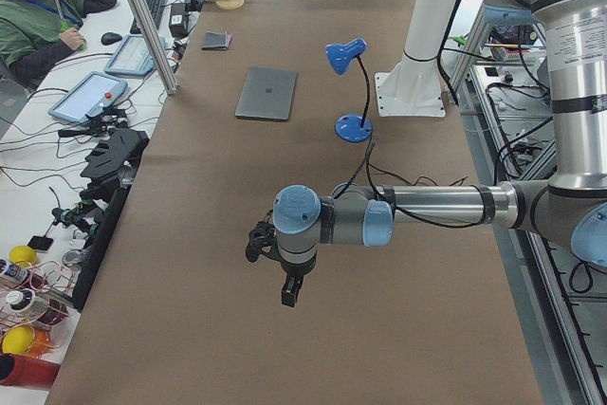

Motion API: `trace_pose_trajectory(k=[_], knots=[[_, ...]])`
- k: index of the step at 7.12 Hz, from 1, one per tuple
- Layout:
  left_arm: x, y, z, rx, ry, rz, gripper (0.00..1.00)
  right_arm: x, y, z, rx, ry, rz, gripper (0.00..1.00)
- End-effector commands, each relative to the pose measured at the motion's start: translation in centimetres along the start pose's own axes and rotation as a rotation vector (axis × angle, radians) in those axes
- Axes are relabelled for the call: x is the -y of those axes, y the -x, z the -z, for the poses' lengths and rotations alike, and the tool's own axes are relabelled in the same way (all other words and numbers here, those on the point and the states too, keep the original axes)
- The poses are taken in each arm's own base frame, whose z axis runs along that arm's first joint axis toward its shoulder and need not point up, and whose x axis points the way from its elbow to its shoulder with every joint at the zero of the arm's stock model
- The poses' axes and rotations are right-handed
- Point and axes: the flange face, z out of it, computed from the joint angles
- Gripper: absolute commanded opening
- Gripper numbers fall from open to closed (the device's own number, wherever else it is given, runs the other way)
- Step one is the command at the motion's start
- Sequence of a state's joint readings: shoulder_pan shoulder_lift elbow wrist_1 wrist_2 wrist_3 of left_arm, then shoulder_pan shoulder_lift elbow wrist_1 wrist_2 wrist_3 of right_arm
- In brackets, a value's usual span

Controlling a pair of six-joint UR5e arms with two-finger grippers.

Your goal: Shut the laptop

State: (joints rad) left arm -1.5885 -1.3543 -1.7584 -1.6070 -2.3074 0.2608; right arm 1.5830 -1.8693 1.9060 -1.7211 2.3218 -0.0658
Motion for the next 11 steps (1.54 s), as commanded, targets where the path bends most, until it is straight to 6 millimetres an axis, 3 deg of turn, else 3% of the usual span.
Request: trace_pose_trajectory(k=[1,11], knots=[[-0.2,0.0,0.0,-0.001,-0.001,0.0,0.99,0.0,0.0,0.0,0.004,0.0,0.0,1.0],[-1.4,-1.6,1.3,0.004,-0.019,-0.016,0.99,0.0,0.0,0.0,0.004,0.0,0.0,1.0]])
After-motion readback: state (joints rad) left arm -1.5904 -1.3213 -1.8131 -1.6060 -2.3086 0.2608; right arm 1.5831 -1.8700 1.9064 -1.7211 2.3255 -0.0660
